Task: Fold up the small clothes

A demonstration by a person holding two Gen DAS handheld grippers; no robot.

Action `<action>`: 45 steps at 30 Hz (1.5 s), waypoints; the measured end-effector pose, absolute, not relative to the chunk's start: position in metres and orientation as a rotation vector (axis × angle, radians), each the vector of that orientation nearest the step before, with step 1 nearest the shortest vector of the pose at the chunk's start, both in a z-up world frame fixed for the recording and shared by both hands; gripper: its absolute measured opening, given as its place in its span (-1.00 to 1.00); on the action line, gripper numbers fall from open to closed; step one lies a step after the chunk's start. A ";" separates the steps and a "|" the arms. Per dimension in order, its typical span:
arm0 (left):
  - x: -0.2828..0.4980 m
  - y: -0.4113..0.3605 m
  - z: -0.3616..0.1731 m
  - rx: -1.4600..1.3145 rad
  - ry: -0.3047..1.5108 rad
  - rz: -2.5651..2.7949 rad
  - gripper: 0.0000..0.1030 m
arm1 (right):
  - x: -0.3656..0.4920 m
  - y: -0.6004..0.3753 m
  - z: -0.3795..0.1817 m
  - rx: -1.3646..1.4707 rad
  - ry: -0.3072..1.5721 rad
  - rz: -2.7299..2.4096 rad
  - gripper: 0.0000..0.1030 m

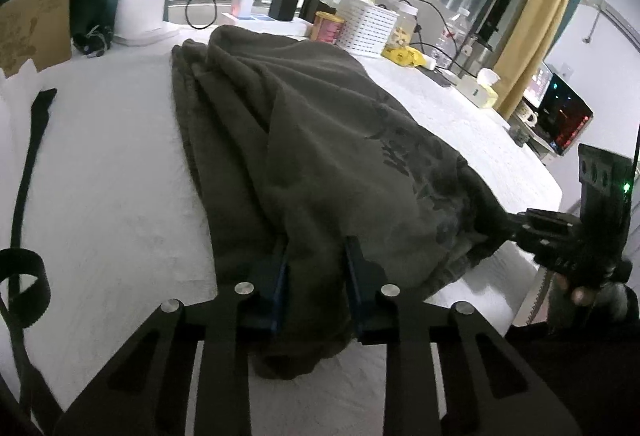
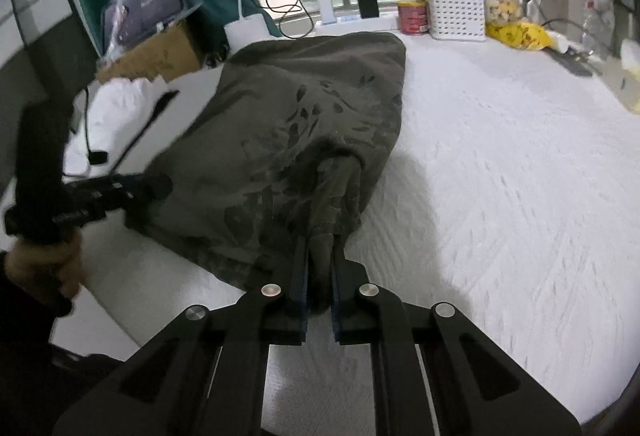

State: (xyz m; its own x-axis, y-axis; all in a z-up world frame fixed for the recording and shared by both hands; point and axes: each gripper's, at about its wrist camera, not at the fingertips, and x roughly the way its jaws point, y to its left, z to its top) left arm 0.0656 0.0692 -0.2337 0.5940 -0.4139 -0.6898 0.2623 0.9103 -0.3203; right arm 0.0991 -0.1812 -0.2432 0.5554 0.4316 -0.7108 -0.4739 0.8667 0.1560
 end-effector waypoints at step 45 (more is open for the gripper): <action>0.032 0.082 -0.214 -0.106 0.872 -0.430 -0.69 | 0.082 -0.190 -0.252 -0.103 0.833 0.565 -0.18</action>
